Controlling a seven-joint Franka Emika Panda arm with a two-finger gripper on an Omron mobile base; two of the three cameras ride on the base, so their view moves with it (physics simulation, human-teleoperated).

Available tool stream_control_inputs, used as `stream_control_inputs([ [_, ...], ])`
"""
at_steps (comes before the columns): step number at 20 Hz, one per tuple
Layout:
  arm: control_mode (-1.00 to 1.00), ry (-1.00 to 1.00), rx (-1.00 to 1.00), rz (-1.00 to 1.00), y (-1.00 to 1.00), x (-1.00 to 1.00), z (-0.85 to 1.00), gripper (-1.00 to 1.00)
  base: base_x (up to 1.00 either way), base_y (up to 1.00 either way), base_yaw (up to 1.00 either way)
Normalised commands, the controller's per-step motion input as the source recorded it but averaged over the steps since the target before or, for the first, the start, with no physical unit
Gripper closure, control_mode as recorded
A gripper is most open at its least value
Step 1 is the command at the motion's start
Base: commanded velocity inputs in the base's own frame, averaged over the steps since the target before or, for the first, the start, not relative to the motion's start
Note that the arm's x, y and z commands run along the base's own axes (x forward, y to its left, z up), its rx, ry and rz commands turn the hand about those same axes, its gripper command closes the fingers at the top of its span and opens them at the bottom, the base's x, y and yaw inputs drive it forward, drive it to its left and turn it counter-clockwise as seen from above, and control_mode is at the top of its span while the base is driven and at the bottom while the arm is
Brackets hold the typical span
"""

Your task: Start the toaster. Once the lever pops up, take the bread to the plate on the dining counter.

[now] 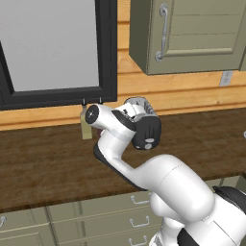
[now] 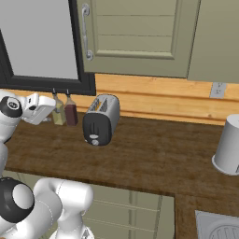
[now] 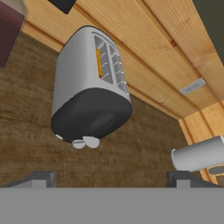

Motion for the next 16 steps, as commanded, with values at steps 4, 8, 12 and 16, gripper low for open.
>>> stream_control_inputs([
  [4, -1.0, 0.0, 0.0, 0.0, 0.0, 0.0, 0.0, -1.0, 0.0, 0.0, 0.0],
  [8, -1.0, 0.0, 0.0, 0.0, 0.0, 0.0, 0.0, -1.0, 0.0, 0.0, 0.0],
  [12, -1.0, 0.0, 0.0, 0.0, 0.0, 0.0, 0.0, -1.0, 0.0, 0.0, 0.0],
  [16, -1.0, 0.0, 0.0, 0.0, 0.0, 0.0, 0.0, -1.0, 0.0, 0.0, 0.0],
])
